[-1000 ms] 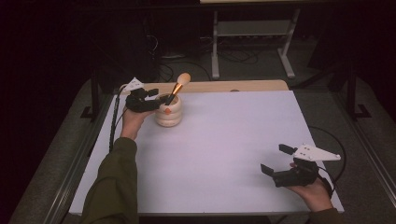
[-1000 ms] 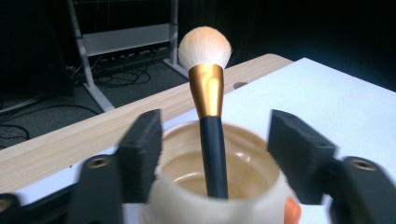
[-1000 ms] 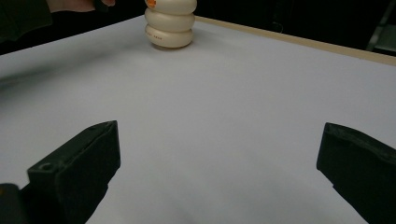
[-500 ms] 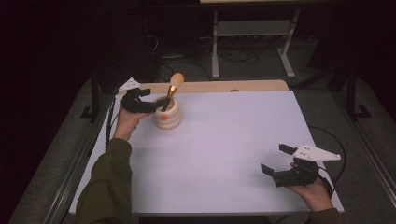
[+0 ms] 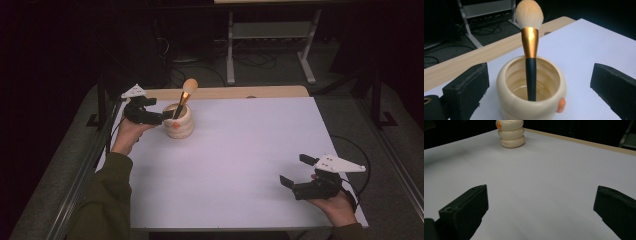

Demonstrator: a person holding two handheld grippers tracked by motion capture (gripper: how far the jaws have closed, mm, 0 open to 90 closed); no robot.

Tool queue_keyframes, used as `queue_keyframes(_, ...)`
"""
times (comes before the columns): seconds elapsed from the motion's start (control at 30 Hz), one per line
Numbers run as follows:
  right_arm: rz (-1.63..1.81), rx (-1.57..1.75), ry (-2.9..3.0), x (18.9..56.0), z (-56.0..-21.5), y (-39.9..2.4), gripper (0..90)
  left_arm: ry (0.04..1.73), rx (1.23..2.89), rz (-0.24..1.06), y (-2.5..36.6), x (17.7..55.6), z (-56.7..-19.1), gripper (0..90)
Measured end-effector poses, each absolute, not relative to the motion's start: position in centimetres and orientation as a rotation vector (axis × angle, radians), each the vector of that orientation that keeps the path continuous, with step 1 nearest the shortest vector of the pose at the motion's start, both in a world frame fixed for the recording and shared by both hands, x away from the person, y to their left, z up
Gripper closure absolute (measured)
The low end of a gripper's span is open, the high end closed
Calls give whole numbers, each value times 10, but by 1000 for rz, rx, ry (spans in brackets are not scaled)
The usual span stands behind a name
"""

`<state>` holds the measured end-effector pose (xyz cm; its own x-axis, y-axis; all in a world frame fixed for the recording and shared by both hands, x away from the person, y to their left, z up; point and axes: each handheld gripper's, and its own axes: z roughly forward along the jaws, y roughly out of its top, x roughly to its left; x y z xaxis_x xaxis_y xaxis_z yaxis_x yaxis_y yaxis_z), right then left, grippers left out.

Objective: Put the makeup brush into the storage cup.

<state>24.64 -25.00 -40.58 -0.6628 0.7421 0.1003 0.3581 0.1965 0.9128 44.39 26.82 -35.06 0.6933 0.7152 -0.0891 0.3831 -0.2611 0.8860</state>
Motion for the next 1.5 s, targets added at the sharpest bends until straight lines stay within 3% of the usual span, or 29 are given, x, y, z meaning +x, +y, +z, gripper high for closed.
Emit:
queue_keyframes(0.9,1457,1031,2108,246,-404,-250,0,816,1883,391,276,373,-342,15)
queue_keyframes(1.5,1460,1032,2094,245,-402,-251,0,827,1897,410,280,325,-368,15)
